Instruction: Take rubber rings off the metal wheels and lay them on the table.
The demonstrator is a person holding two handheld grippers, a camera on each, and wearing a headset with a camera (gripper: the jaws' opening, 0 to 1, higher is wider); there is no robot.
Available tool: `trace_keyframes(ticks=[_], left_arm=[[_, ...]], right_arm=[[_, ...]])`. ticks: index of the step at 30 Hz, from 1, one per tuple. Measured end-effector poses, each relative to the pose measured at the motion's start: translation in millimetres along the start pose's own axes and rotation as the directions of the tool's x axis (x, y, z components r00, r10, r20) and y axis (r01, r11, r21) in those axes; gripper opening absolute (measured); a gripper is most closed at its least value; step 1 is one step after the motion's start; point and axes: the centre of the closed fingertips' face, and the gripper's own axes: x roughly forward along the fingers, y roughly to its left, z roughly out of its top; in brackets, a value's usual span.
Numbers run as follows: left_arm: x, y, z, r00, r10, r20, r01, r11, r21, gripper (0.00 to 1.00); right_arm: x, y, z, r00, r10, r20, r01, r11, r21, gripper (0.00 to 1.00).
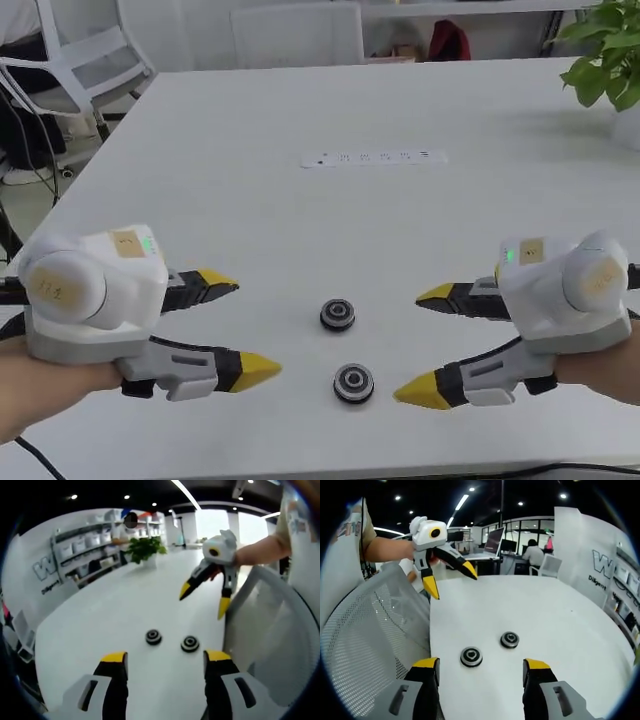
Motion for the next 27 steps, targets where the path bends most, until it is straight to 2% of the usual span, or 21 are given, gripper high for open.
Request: trace_keyframes(ticks=[6, 13, 27], left_arm=[[5.7, -1.3, -3.2, 0.9999, -0.013, -0.001, 0.013, 1.0, -0.006, 0.6], [11.9, -4.3, -12.3, 0.9992, -0.033, -0.023, 0.033, 0.999, -0.005, 0.59], [29.2, -6.4, -19.0, 0.9966, -0.074, -0.036, 0.073, 0.997, -0.028, 0.53]], right_arm=[[8.7, 3.7, -5.7, 0.9995, 0.03, -0.01, -0.03, 0.999, -0.02, 0.62], [16.9, 7.0, -14.4, 0.9974, 0.067, -0.027, -0.068, 0.997, -0.026, 0.58], [29.9, 1.0, -28.5, 0.9949, 0.091, -0.043, -0.092, 0.996, -0.012, 0.47]])
